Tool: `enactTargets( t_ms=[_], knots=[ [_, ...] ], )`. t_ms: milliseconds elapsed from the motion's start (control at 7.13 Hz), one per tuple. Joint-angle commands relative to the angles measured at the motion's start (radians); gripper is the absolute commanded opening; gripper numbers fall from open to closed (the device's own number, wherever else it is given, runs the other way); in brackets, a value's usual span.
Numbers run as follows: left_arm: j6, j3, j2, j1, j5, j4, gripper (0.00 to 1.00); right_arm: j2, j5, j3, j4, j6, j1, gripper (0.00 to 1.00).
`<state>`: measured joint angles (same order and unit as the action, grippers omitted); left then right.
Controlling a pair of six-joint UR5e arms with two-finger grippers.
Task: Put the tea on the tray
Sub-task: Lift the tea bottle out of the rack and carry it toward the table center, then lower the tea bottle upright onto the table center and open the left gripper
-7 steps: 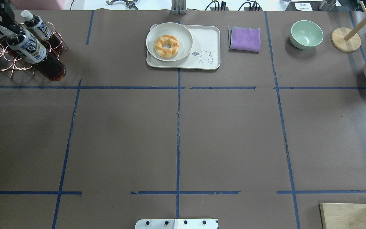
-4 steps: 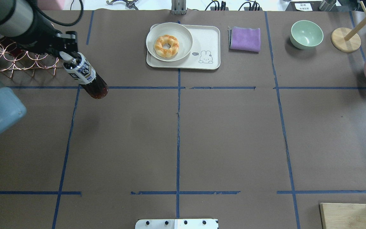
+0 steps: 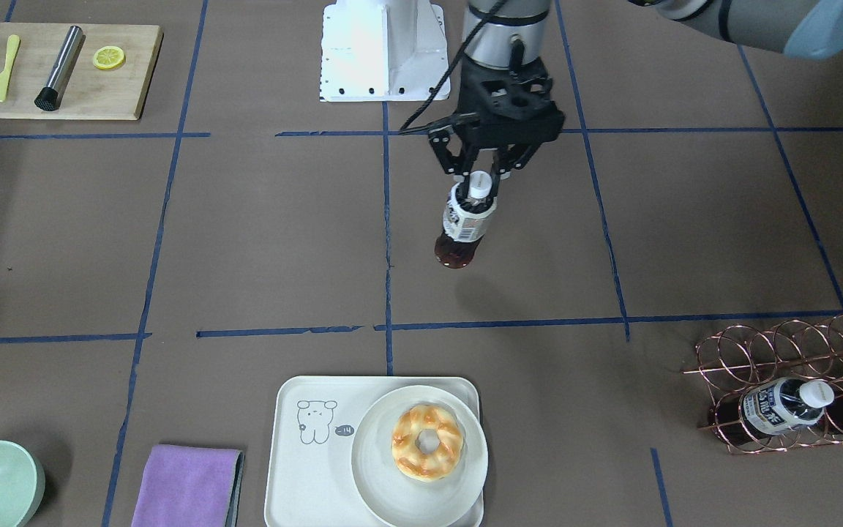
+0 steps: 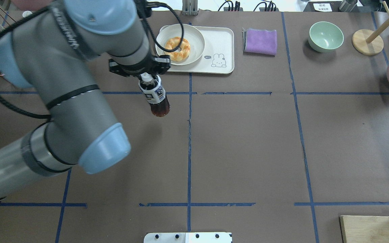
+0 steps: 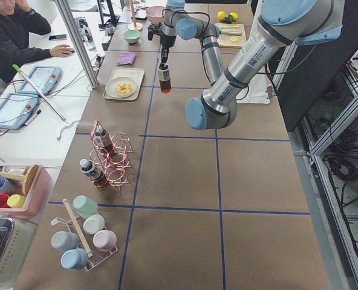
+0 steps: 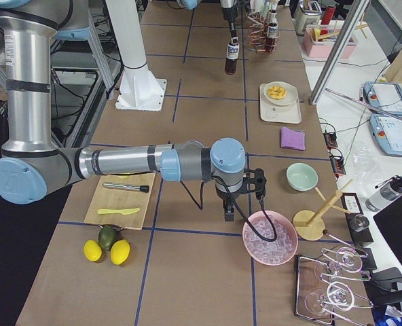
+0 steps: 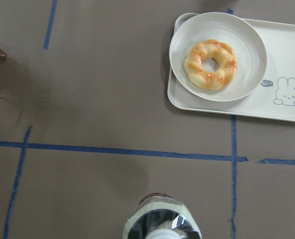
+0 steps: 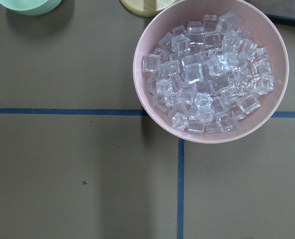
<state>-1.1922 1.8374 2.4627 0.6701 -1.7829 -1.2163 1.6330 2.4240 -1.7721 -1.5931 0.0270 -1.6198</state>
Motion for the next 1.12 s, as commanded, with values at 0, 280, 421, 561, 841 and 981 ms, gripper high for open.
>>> enactTargets(
  t_ms=[0,280,421,561,841,981],
  knots=[
    [-0.035,-0.112,0.099,-0.075,0.057,-0.009,0.0,0.007,0.007,-0.009,-0.001,0.002,0.0,1.0],
    [-0.035,-0.113,0.096,-0.113,0.059,-0.018,0.0,0.007,0.009,-0.01,-0.001,0.002,0.0,1.0],
    [-0.033,-0.121,0.091,-0.13,0.059,-0.034,0.0,0.007,0.007,-0.007,-0.001,-0.001,0.0,1.0],
    [-0.033,-0.139,0.093,-0.13,0.059,-0.04,0.0,0.008,0.009,-0.009,0.001,-0.001,0.0,1.0],
    [-0.033,-0.17,0.09,-0.13,0.059,-0.089,0.0,0.007,0.009,-0.007,0.001,-0.001,0.0,1.0],
    [-0.033,-0.167,0.087,-0.13,0.06,-0.089,0.12,0.007,0.009,-0.006,0.001,-0.001,0.0,1.0]
  ],
)
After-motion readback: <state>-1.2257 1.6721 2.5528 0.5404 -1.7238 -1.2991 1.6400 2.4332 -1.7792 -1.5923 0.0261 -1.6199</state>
